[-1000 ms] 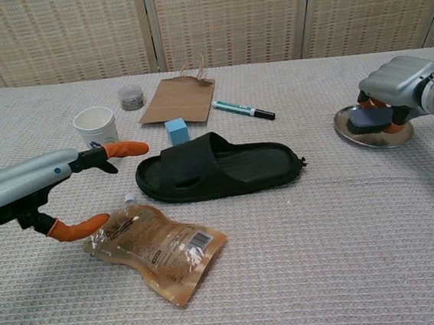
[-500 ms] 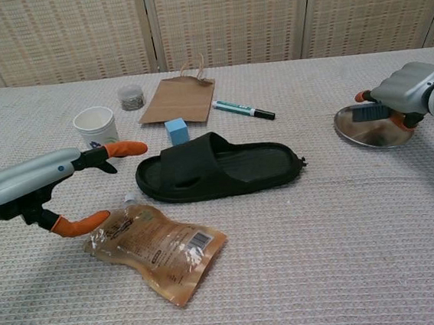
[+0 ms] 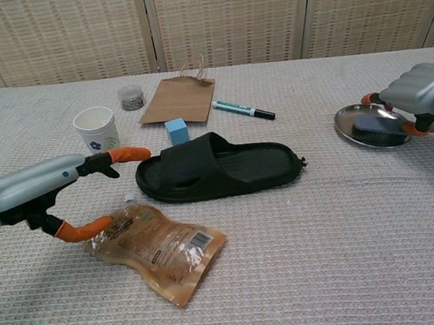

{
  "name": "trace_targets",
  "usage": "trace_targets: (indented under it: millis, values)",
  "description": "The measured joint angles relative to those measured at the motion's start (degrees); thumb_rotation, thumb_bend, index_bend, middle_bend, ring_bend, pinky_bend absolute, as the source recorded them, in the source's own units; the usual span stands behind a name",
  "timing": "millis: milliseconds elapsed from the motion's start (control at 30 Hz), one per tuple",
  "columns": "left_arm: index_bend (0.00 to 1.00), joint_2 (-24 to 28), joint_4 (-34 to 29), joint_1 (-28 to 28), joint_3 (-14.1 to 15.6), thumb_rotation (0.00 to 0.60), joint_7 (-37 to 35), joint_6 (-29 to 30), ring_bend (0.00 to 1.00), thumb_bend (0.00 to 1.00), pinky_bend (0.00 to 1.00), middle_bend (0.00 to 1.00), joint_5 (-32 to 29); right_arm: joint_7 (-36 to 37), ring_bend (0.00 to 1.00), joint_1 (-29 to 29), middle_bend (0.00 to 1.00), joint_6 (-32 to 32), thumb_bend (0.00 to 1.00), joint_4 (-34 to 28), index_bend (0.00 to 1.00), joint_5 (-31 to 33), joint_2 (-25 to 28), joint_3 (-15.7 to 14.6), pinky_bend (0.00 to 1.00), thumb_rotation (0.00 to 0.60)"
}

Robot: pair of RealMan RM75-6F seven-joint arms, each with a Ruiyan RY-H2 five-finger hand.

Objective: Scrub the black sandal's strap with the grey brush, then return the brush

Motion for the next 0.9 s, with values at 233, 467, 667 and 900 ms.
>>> trace_targets:
  millis: [233,467,667,900]
  values:
    - [0.00,2.9,-1.3,1.3,0.4,0.600,0.5,2.2,0.00,0.47,0.15,0.00,0.4,7.9,0.00,-2.8,0.04,5.8,0.16,-9.2,0.00,-5.1,5.2,1.5,0.12,0.600]
    - [0.00,10.1,-2.5,7.0,1.3,0.600,5.9,8.9,0.00,0.46,0.10,0.00,-1.2,31.7,0.00,-14.4,0.00,24.1,0.11,-20.6,0.00,-26.3,13.9,-0.3,0.00,0.600]
    - [0.00,11.7,-1.1,14.7,1.0,0.600,8.8,20.6,0.00,0.46,0.09,0.00,-2.5,41.6,0.00,-31.1,0.00,45.3,0.11,-22.8,0.00,-39.1,19.1,-5.2,0.00,0.600]
    - [0.00,12.8,2.4,23.9,1.4,0.600,9.5,28.9,0.00,0.46,0.09,0.00,-3.3,46.2,0.00,-44.2,0.00,55.5,0.11,-22.3,0.00,-42.6,21.9,-8.6,0.00,0.600]
